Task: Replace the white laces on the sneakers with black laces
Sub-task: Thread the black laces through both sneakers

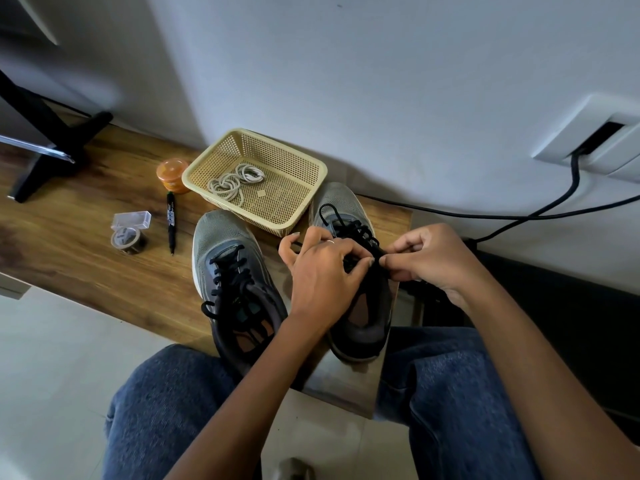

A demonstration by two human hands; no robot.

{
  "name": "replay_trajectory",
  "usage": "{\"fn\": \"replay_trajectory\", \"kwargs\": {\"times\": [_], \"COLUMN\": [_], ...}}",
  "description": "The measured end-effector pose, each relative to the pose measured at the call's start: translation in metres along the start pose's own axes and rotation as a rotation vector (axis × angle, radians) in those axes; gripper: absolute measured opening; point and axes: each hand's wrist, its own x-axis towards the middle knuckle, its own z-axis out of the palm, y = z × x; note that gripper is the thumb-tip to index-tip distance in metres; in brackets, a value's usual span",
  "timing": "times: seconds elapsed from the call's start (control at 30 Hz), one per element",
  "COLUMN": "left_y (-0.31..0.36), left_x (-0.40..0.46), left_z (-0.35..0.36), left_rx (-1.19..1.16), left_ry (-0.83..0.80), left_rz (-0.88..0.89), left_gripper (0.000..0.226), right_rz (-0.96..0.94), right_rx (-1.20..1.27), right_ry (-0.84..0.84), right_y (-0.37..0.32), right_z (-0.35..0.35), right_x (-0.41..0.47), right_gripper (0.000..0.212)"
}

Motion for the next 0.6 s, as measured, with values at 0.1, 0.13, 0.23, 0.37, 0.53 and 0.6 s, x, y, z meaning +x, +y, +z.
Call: {"fn": "replay_trajectory", "kwargs": {"times": [0.1, 0.13, 0.23, 0.37, 0.53, 0.6], "left_y": [0.000, 0.001, 0.002, 0.006, 0.011, 0.012], "left_x": [0.001, 0.001, 0.000, -0.004, -0.007, -0.008], "left_z": [-0.002, -0.002, 0.000, 0.004, 0.008, 0.008], "left_rx": [-0.007, -0.009, -0.003, 0.045, 0.073, 0.085], "left_ry": [-0.019, -0.015, 0.009, 0.067, 0.091, 0.084], "left_rz": [-0.008, -0.009, -0.018, -0.023, -0.048, -0.063], "left_gripper": [0.006, 0.006, 0.006, 0.006, 0.007, 0.006], "right_rz": [0.009, 0.010, 0.011, 0.009, -0.028, -0.050], "right_rx": [-0.001, -0.003, -0.004, -0.002, -0.044, -0.068], "right_ry": [0.000, -0.001, -0.001, -0.006, 0.002, 0.007], "right_y": [-0.001, 0.000, 0.000, 0.000, 0.000, 0.000], "right_z": [0.000, 0.000, 0.001, 0.000, 0.000, 0.001], "right_x": [0.000, 0.001, 0.001, 0.001, -0.001, -0.001], "right_gripper": [0.015, 0.015, 0.016, 0.015, 0.013, 0.015]}}
